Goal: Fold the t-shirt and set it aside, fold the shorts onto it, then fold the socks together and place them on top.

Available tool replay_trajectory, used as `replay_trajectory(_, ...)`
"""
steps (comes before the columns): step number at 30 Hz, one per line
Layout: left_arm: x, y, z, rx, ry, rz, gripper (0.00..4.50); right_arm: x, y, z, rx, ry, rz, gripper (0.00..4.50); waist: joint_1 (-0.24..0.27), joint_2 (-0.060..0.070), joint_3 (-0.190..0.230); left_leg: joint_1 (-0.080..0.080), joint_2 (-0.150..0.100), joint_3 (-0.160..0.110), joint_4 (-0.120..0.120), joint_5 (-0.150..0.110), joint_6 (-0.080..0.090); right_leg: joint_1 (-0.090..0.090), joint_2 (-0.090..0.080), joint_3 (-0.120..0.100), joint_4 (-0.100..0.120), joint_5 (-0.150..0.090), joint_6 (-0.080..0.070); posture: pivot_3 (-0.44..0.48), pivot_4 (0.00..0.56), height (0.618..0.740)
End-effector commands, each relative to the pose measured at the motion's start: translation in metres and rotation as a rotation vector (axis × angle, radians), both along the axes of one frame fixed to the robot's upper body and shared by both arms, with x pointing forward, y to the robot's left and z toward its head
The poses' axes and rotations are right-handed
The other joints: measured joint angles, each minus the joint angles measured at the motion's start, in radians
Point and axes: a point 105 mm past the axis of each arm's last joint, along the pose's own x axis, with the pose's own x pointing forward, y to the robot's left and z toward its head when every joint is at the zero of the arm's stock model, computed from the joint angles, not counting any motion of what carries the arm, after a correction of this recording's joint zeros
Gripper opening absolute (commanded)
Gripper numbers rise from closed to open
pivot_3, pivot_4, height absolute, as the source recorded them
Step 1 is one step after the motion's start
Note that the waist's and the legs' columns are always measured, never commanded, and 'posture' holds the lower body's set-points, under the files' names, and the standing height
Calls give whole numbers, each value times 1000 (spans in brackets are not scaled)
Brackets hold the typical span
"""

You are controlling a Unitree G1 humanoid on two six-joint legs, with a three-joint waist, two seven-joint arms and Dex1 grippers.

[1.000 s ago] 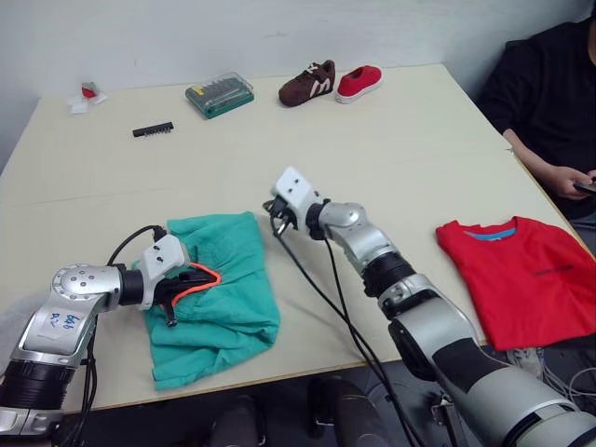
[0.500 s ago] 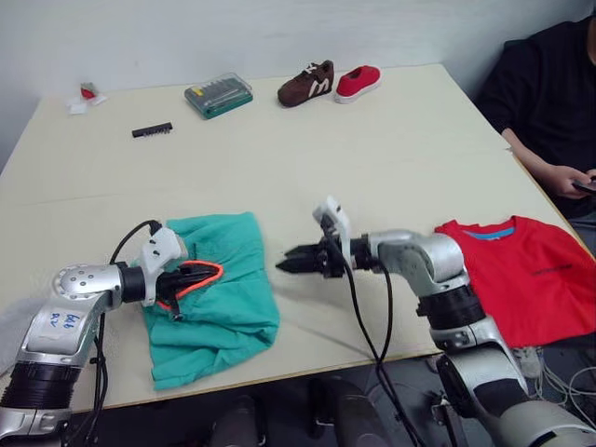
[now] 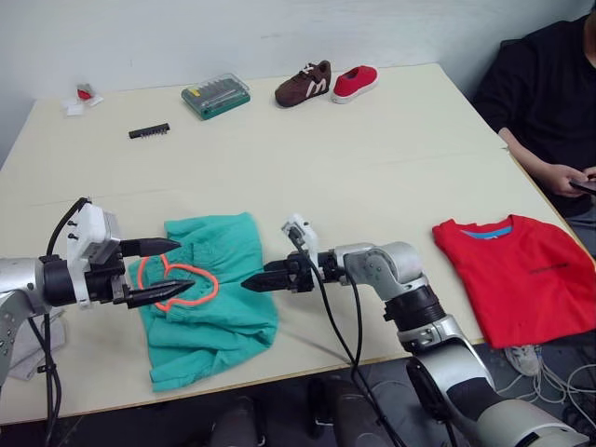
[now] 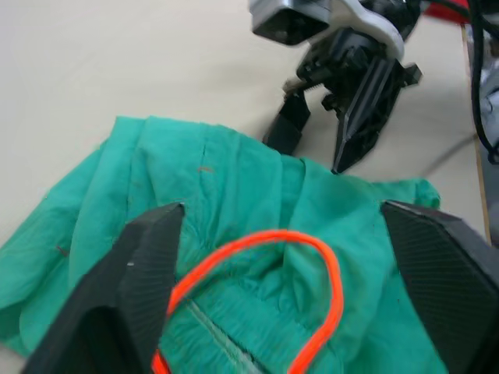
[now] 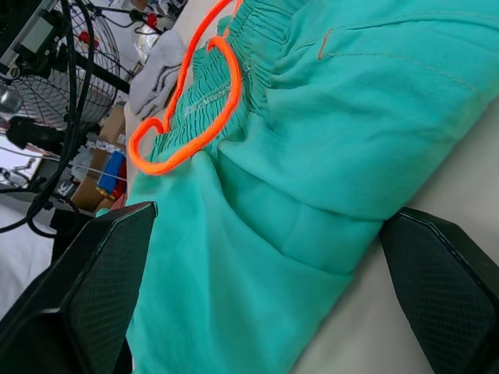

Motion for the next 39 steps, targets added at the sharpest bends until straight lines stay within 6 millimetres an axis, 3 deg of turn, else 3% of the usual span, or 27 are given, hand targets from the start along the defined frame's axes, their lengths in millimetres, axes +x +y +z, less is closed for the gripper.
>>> replay_trajectory(1, -6, 5, 3, 80, -29, -10, 4467, -4, 15, -5, -1, 16, 34, 4500, -8, 0, 0, 0, 0, 0, -1, 0, 0, 0, 0, 0, 0, 0, 0, 0, 150, 740)
replay_trajectory(9, -7, 3, 17, 22, -51, -2, 4467, -9, 33, 1, 41, 28, 85, 4500, -7, 0, 0, 0, 1, 0, -1, 0, -1, 0, 0, 0, 0, 0, -1, 0, 150, 740)
replay_trajectory(10, -7, 3, 17, 27, -52, -3, 4489, -9, 34, 1, 40, 26, 86, 4319, -8, 0, 0, 1, 1, 0, -1, 0, -1, 0, 0, 0, 0, 0, -1, 0, 150, 740)
replay_trajectory(12, -5, -1, 20, 9, -67, -14, 4500, -9, 36, 3, 50, 14, 86, 3850, -6, 0, 0, 0, 1, 0, -2, 0, -1, 0, 0, 0, 0, 0, -1, 0, 150, 740)
replay_trajectory(16, -5, -9, 26, -31, -79, -45, 4500, -5, 33, 8, 65, -5, 66, 2459, -4, 0, 0, -1, 0, 0, -1, 0, -1, -1, 0, 0, -1, 0, -1, 0, 150, 740)
replay_trajectory(21, -10, -18, 31, -70, -55, -93, 4500, 1, 16, 12, 53, -43, 40, 721, -3, 0, 0, -1, 0, 0, -1, -1, 0, -1, 0, 0, -1, 0, -1, 0, 150, 740)
replay_trajectory(23, -11, -25, 36, -116, -51, -122, 4500, 4, 1, 18, 47, -74, 20, 36, 0, 0, 0, -1, 0, 0, -1, -1, 0, -1, 0, 0, -1, 0, -1, 0, 150, 740)
replay_trajectory(28, -19, -49, 43, -185, -4, -253, 4500, 4, -52, 36, 9, -140, -32, 11, 19, 0, 0, -2, -2, -1, 0, -2, 2, 0, -1, 0, -2, 0, 0, 0, 150, 740)
replay_trajectory(31, -20, -65, 47, -223, 17, -336, 4500, 0, -97, 43, -67, -192, -90, 11, 28, 0, 0, -2, -2, -1, 0, -2, 2, 0, -1, 0, -3, 0, 0, 0, 150, 740)
replay_trajectory(36, -15, -87, 45, -246, 22, -442, 4500, -16, -190, 55, -253, -250, -226, 11, 48, 1, 1, -2, -4, -1, 0, -2, 2, 0, -1, 0, -4, 0, 1, 0, 150, 740)
replay_trajectory(39, -13, -93, 44, -251, 19, -470, 4500, -25, -229, 61, -352, -273, -281, 11, 48, 2, 2, -2, -4, -1, 0, -2, 2, 0, 1, 1, -4, 0, 2, 0, 150, 740)
